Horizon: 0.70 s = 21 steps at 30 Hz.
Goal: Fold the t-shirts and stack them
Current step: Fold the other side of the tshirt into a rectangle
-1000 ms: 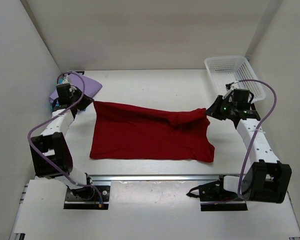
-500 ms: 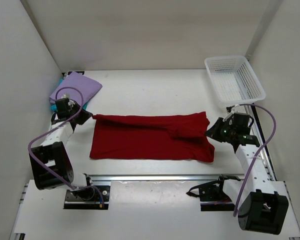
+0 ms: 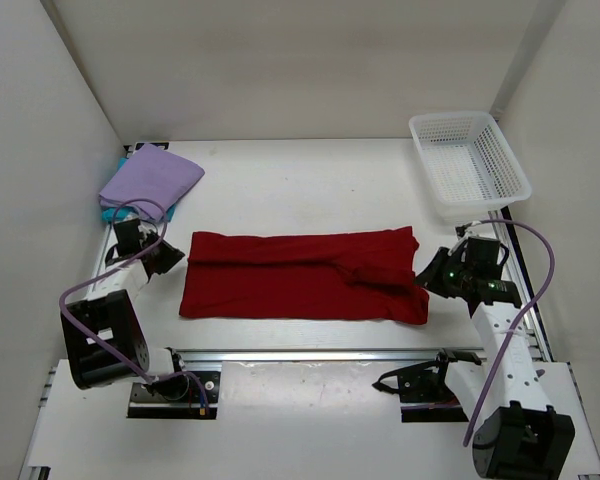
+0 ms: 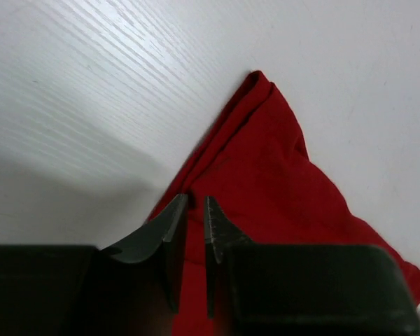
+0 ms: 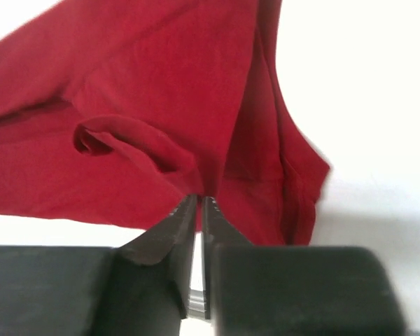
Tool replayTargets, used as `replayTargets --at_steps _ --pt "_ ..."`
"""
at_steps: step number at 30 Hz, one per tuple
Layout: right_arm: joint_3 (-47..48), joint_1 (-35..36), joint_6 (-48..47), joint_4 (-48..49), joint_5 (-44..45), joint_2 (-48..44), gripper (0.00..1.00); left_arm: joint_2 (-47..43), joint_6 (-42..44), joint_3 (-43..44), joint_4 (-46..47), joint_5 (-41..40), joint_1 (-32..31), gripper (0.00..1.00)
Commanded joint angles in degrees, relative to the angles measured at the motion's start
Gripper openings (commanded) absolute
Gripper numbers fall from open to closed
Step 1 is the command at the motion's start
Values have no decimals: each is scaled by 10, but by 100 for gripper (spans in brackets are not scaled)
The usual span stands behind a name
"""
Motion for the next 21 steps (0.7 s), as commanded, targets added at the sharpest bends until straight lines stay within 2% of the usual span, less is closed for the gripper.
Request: replayTargets --at_steps 1,3,5,6,8,10,12,15,17,21 --pt "27 19 -20 -36 29 -17 11 -23 -10 0 3 -14 17 29" --pt "32 37 -16 -49 54 -26 22 -31 -21 6 7 2 28 32" --pt "40 42 -15 -45 47 -45 29 -42 -35 5 18 10 29 32" --pt "54 48 -19 -45 52 -47 28 -45 -41 6 22 10 25 30" --pt "73 86 -15 -46 71 -27 20 -62 -51 2 38 14 4 25" --pt "79 156 2 -17 87 -1 10 -77 -48 5 56 4 -29 23" --pt "74 274 39 23 132 54 1 -91 -44 6 64 -12 -70 21" --pt "94 350 38 83 153 146 0 -96 -33 5 72 -43 -143 21" --pt "124 370 23 109 165 198 3 -90 -31 -8 83 -60 -190 20" --pt "152 369 16 108 197 287 0 -60 -30 -25 115 -60 -209 19"
